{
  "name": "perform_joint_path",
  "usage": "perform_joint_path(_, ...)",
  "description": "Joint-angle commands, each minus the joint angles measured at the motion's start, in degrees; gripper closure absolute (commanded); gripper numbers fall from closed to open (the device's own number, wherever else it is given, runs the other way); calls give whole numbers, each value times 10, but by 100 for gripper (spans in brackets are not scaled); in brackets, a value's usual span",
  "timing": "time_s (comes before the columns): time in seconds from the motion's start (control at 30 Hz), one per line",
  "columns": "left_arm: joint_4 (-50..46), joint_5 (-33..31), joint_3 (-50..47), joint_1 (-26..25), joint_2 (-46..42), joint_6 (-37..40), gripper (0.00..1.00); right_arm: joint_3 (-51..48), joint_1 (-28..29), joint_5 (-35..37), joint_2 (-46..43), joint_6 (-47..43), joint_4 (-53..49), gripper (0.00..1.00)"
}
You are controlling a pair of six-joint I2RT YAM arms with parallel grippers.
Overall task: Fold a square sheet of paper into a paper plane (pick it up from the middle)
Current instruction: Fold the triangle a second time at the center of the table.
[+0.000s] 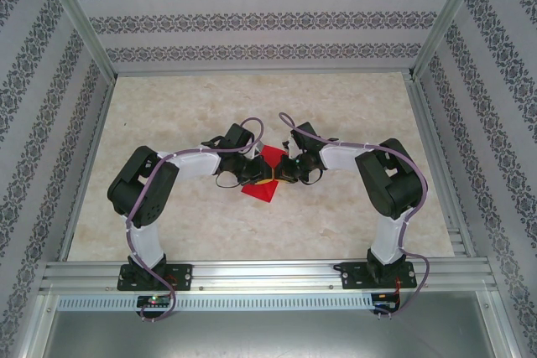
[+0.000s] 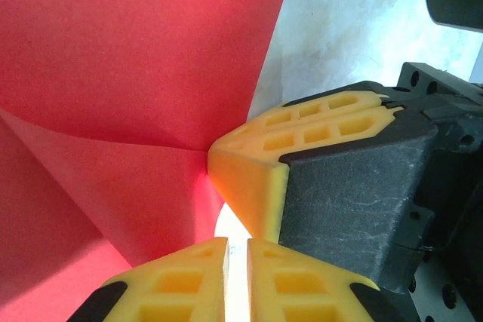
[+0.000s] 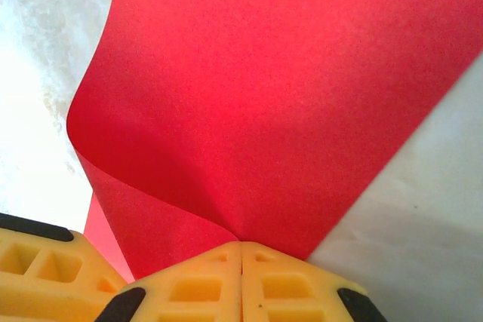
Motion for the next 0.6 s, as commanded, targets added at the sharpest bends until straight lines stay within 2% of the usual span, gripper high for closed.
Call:
perform_joint_path(0.0, -14, -8, 1, -9, 12, 15, 85, 5, 2, 14, -7, -10, -7, 92)
perform_joint_path(0.57, -17, -10, 2, -9, 30, 16, 87, 15, -3, 23, -2, -14, -14, 93)
